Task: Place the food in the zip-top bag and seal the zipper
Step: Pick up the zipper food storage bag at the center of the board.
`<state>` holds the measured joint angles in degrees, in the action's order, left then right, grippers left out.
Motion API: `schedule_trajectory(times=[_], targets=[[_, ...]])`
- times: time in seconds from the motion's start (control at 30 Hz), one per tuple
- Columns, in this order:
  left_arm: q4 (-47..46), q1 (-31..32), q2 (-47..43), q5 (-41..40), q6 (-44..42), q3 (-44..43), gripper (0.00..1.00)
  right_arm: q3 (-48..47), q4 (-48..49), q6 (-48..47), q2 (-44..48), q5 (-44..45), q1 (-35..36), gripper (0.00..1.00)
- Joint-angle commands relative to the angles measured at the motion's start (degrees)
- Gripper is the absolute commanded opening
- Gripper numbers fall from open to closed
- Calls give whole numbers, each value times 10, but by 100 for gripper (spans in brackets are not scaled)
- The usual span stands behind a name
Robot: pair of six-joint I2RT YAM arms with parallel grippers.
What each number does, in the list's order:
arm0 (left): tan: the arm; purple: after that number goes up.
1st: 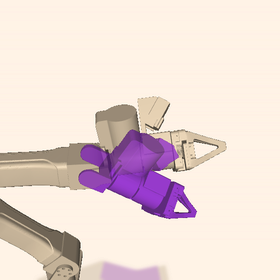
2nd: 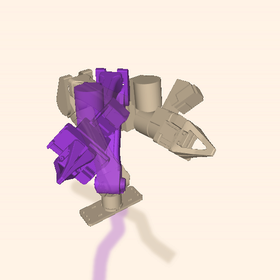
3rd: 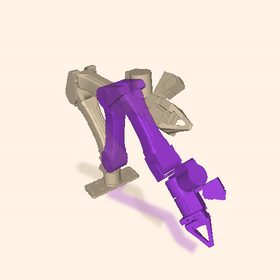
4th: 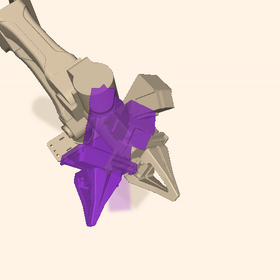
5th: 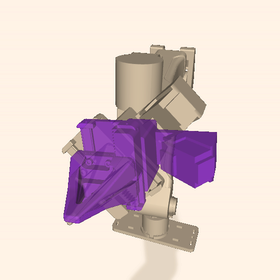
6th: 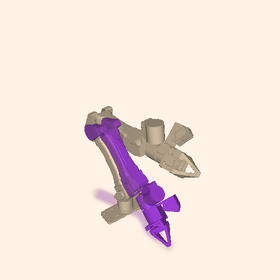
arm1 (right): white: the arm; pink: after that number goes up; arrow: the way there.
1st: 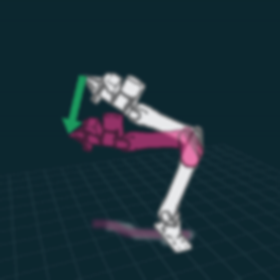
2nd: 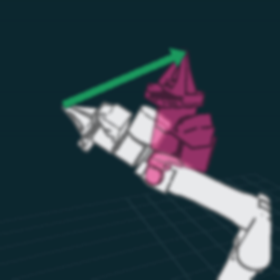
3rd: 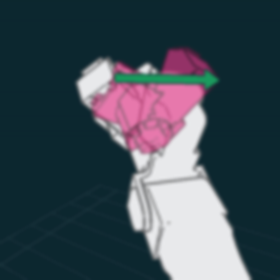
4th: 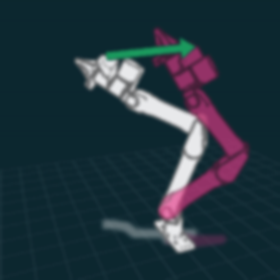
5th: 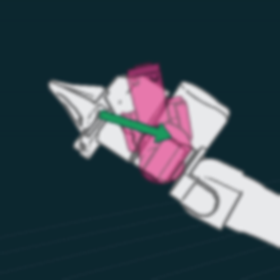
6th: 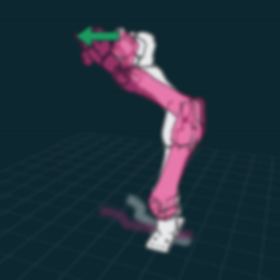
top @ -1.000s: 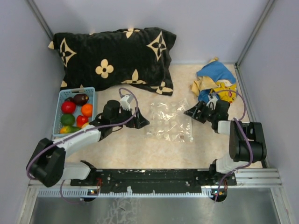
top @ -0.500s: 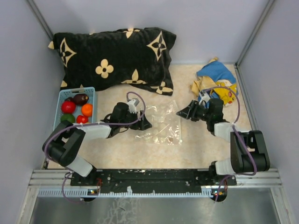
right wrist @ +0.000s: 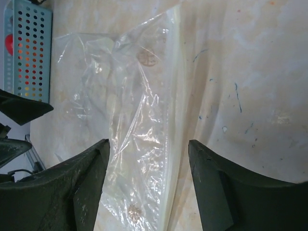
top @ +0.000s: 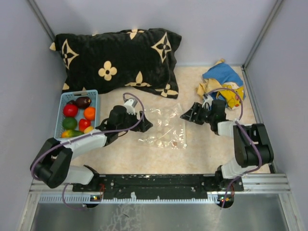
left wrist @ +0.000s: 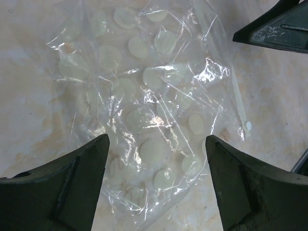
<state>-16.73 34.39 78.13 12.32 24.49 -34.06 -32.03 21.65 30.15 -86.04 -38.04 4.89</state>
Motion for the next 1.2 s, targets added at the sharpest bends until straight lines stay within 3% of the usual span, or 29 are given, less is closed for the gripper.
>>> schedule_trajectory(times=[0.0, 0.17, 0.27, 0.6, 0.97, 1.17], targets=[[27, 3, -2, -41, -20, 14, 87, -27, 72, 15, -51, -19, 3, 68], [23, 3, 39, -37, -18, 10, 87, -33, 146, 43, -121, -57, 10, 67], [15, 3, 55, -40, -18, 10, 87, -34, 183, 63, -140, -83, 18, 60], [-2, 4, 95, -39, -17, 2, 86, -29, 188, 83, -81, -121, 28, 43], [-27, 3, 80, -40, -8, 16, 86, -38, 68, 32, 22, -87, 56, 38], [-34, 3, 48, -29, 2, 26, 86, -78, -55, -31, 83, -43, 76, 25]])
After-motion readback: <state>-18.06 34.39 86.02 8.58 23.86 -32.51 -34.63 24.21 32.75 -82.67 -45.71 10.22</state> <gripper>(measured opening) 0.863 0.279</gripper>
